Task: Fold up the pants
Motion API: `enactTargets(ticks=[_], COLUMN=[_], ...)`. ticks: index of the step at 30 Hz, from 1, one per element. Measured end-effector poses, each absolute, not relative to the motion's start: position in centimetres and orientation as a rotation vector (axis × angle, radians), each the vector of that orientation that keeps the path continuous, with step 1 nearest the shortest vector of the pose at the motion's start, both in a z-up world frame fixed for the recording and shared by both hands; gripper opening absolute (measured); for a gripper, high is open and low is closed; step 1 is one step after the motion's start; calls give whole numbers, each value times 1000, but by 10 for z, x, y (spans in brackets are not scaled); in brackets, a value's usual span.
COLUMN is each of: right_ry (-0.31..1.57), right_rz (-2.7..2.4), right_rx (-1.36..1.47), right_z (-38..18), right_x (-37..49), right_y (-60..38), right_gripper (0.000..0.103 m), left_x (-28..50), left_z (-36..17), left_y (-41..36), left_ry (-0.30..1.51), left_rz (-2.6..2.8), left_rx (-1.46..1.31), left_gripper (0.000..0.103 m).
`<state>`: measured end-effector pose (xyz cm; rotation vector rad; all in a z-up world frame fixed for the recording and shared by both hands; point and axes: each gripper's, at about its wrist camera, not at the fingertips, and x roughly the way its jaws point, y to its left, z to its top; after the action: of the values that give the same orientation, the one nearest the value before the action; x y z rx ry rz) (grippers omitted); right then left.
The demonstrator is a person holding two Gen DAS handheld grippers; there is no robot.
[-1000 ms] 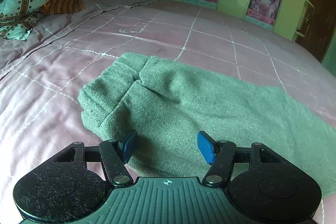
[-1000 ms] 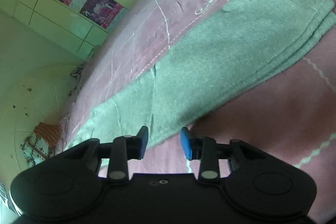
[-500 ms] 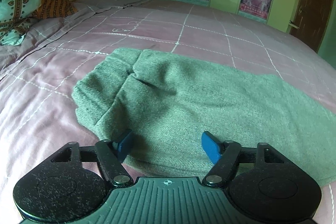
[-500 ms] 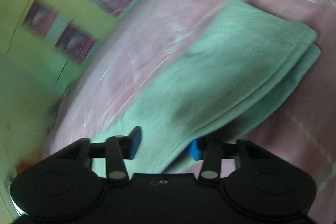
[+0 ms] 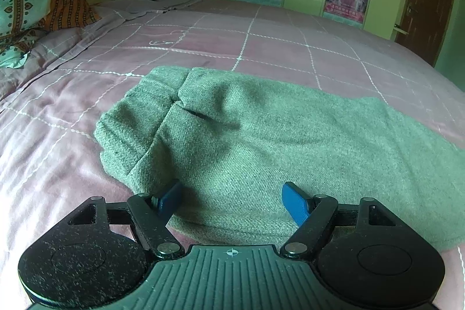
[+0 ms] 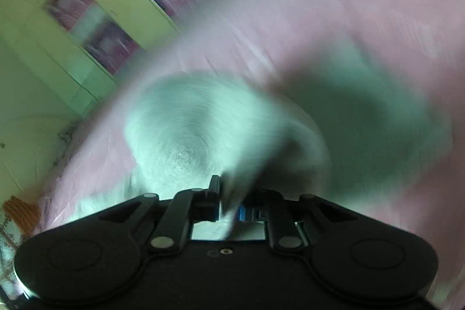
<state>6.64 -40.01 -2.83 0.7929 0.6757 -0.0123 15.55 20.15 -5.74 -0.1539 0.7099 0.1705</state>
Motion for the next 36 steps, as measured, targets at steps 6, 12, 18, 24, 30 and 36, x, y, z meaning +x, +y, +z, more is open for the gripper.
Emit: enactTargets(ticks=[6,12,18,24,30,36], right_ry=[398,229,504,168,550,508], right_rz=[86,109,-142,37,-245,-270], right_rx=[1284,1541,1230,743,886,987], right_z=[-67,-87,-44,63,-27,-44], right_x=[27,4,68,44,38,34], right_y=[-456,-477,-478,-430,-460,-471], right_gripper=[56,66,8,5,5,6], left_x=[156,158,158,157,159,159], left_z=[-57,-58,-57,-59,-59,-59], left_y=[200,199,201,199,198,197], left_ry=[712,717,723,713,723,722], left_rz=[175,183,177,183,169,177], left_rx=[-154,-153,-159,-156,-146,-146], left_gripper=[76,76,76,77,80,80])
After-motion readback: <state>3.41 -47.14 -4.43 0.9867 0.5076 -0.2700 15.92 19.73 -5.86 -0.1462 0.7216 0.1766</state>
